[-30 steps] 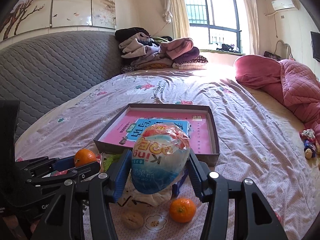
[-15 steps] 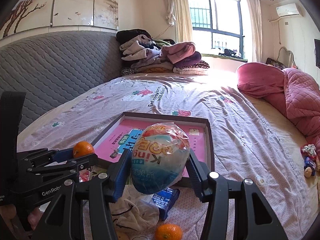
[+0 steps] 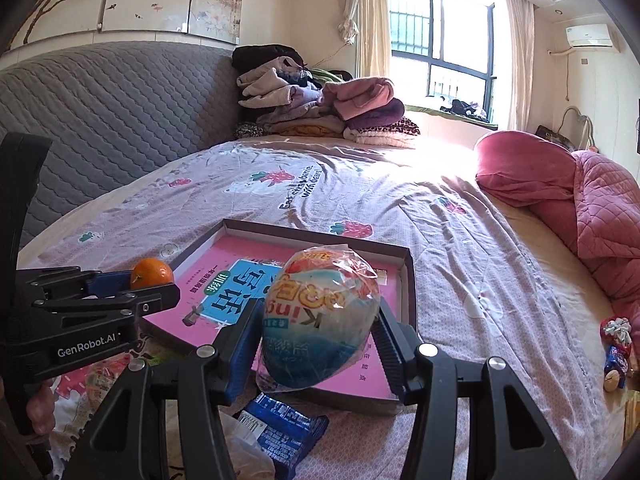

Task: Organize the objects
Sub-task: 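Lift and carry the tangerine with the left tool while the right tool carries the egg to the tray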

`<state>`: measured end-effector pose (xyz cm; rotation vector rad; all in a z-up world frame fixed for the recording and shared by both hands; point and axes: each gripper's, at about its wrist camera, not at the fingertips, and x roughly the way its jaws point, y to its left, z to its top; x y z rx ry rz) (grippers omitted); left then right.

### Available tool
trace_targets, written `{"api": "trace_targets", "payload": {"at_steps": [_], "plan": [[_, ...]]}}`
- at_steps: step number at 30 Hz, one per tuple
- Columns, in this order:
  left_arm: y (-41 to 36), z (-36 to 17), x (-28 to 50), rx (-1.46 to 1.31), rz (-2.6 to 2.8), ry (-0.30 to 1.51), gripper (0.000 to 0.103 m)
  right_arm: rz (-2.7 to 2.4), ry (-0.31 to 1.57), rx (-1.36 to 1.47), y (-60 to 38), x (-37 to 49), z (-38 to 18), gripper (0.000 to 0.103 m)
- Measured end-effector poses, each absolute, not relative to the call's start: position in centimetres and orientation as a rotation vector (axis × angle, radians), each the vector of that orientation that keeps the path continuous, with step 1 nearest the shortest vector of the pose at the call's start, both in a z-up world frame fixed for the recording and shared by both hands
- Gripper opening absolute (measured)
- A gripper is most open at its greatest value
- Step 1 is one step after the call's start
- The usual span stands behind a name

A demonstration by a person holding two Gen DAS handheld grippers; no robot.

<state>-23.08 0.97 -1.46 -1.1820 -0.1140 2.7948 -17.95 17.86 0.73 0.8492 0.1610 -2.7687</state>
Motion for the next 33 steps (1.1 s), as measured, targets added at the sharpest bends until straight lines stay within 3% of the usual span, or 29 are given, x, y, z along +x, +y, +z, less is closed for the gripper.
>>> {"api": "trace_targets", "payload": {"at_steps": [33], "plan": [[-0.2,-7.0,-30.9,-1.529,2.649,-0.116,0.04,-2.658,0.168,1.184,18.2,-24.4,-6.0,0.054]]}}
